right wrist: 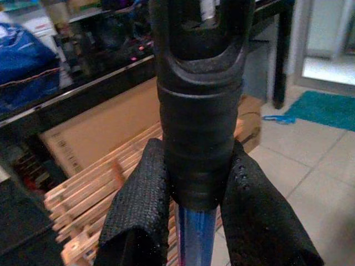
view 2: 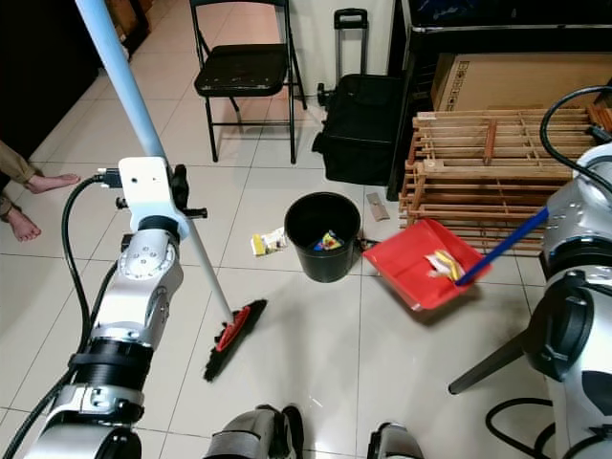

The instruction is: Sweep floor

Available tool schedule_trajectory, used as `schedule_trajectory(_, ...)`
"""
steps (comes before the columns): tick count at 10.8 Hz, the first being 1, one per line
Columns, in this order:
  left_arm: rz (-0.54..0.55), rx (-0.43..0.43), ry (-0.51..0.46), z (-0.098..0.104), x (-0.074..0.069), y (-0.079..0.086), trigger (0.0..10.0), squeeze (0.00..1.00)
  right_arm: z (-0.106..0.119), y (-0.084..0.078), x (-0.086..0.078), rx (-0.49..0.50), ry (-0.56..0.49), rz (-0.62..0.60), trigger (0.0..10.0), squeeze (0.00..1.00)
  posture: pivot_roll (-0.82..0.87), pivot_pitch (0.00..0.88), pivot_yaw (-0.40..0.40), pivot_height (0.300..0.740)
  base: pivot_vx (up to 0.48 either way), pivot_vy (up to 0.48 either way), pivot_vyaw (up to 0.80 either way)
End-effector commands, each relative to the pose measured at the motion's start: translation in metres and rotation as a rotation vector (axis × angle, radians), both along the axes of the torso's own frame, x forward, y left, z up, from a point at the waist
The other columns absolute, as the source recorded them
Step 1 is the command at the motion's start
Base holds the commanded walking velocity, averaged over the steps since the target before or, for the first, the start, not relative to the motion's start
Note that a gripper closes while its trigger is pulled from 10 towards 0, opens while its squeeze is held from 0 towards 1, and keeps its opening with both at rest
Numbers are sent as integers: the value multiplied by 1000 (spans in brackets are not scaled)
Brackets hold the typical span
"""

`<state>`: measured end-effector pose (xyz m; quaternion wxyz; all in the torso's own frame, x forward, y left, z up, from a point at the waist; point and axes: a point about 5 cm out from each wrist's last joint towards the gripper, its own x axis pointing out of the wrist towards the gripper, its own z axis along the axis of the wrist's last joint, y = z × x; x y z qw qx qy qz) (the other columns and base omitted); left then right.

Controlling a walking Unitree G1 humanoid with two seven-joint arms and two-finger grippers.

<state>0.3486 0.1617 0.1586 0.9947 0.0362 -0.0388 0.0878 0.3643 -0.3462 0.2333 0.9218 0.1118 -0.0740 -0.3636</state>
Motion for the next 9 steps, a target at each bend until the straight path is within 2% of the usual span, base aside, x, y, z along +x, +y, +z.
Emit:
schedule_trajectory(1, 0, 10, -41, 9, 2, 1, 10000, 0, 14, 0, 2, -16, -58, 24, 10000, 0, 9, 107, 134, 740, 0, 0, 0)
schedule_trajectory(4, -3, 8, -45, 10, 4, 0, 10000, 0, 18, 5, 7, -36, -37, 143, 10000, 0, 2, 103, 134, 740, 0, 0, 0)
schedule_trajectory(6, -6, 6, -46, 10, 5, -1, 10000, 0, 19, 3, 6, -63, -9, 172, 10000, 0, 0, 102, 132, 740, 0, 0, 0)
schedule_trajectory(9, -7, 5, -46, 10, 5, -1, 10000, 0, 19, 2, 6, -50, -4, 186, 10000, 0, -3, 102, 133, 740, 0, 0, 0)
